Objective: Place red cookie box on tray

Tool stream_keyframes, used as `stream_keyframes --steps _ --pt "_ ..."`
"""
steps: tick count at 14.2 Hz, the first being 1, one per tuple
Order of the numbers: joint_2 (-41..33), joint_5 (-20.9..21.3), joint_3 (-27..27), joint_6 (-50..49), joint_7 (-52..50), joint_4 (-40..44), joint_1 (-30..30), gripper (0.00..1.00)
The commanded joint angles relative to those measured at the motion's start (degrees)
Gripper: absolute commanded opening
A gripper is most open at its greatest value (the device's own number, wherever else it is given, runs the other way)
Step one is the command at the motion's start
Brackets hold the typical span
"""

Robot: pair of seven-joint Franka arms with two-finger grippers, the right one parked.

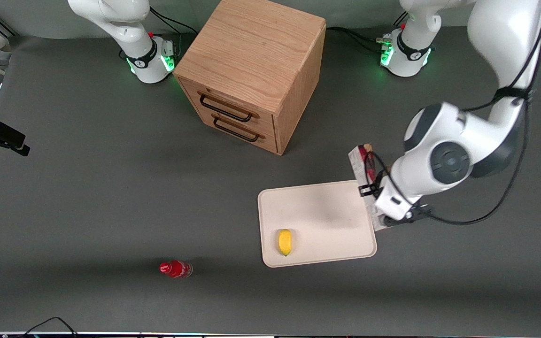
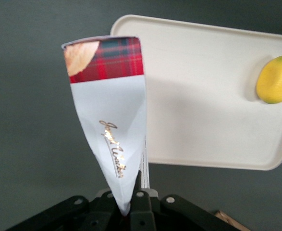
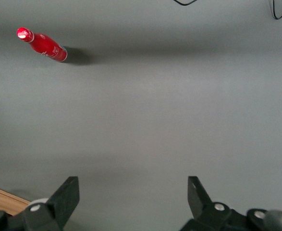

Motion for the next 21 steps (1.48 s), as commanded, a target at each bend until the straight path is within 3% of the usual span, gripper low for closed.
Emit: stream_keyframes --steps 1,3,4,5,6,7,15,19,21 --pt "7.98 4.61 -0.25 5.17 1.22 3.07 -0.62 0.0" --pt "9.66 7.33 -0.17 7.22 0.95 2.72 -0.62 0.05" --pt "9.75 7.52 0.1 7.22 0.78 2.45 -0.62 0.2" --pt "9.75 7.61 0.27 7.39 0.78 2.37 -0.62 0.44" --pt "9.75 7.87 0.27 7.22 0.69 2.36 -0.62 0.9" --pt "9.41 8.57 0.36 6.35 0.43 2.36 -0.45 1.0" --pt "-4.55 5.33 1.06 -14.02 2.26 3.42 5.09 1.0" --pt "-13.43 2.53 2.63 -28.08 17.16 4.91 9.74 1.0" --pt "-19.39 -1.24 9.03 -32.14 27.35 4.3 9.4 1.0"
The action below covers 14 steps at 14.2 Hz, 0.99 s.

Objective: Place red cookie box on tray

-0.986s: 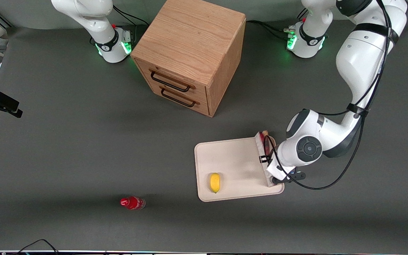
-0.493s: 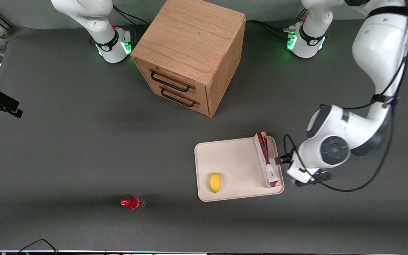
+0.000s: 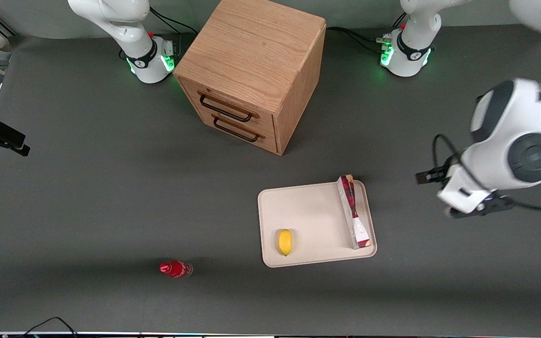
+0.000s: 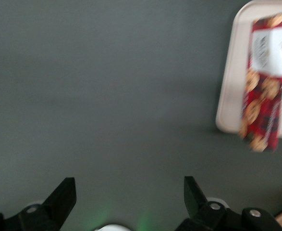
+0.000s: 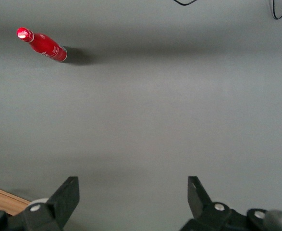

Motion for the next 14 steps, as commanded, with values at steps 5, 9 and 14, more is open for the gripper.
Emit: stream_keyframes --steps 5,9,14 --pt "-18.32 -11.43 17.53 -6.79 25.29 -9.43 -0.18 1.0" --pt "-23.27 -12.5 18.16 -4.32 28.99 -14.82 -1.06 1.0" --pt "-20.89 -12.5 24.21 -5.02 29.51 -10.34 -10.01 1.0"
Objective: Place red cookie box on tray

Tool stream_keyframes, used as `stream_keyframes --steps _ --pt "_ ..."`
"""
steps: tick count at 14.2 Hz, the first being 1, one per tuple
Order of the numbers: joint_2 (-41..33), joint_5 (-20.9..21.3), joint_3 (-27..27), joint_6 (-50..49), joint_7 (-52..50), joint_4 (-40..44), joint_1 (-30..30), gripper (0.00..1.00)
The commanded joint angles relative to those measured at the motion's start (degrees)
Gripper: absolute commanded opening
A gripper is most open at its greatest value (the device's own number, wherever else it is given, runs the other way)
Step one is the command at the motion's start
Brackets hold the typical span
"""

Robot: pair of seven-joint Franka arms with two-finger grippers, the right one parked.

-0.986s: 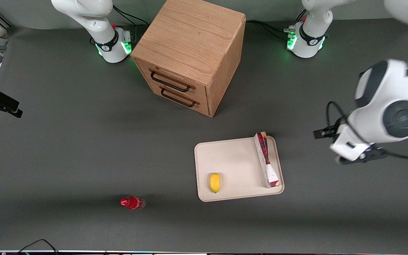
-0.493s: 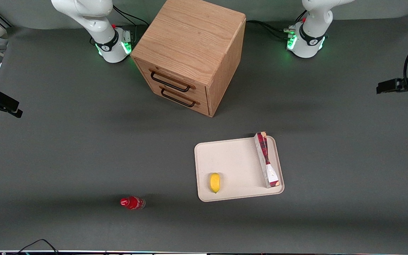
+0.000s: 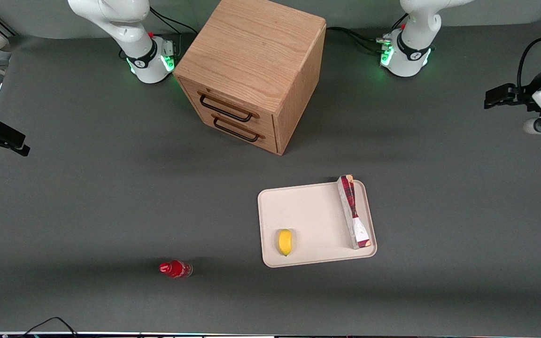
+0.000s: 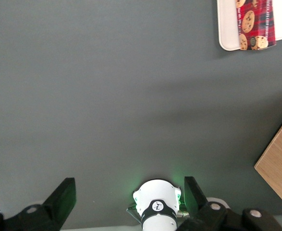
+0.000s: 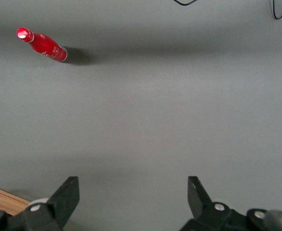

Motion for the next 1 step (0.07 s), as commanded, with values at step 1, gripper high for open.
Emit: stream_keyframes --steps 1 --pt "0.6 -0.38 5.36 -0.09 1.77 1.85 -4.82 1.0"
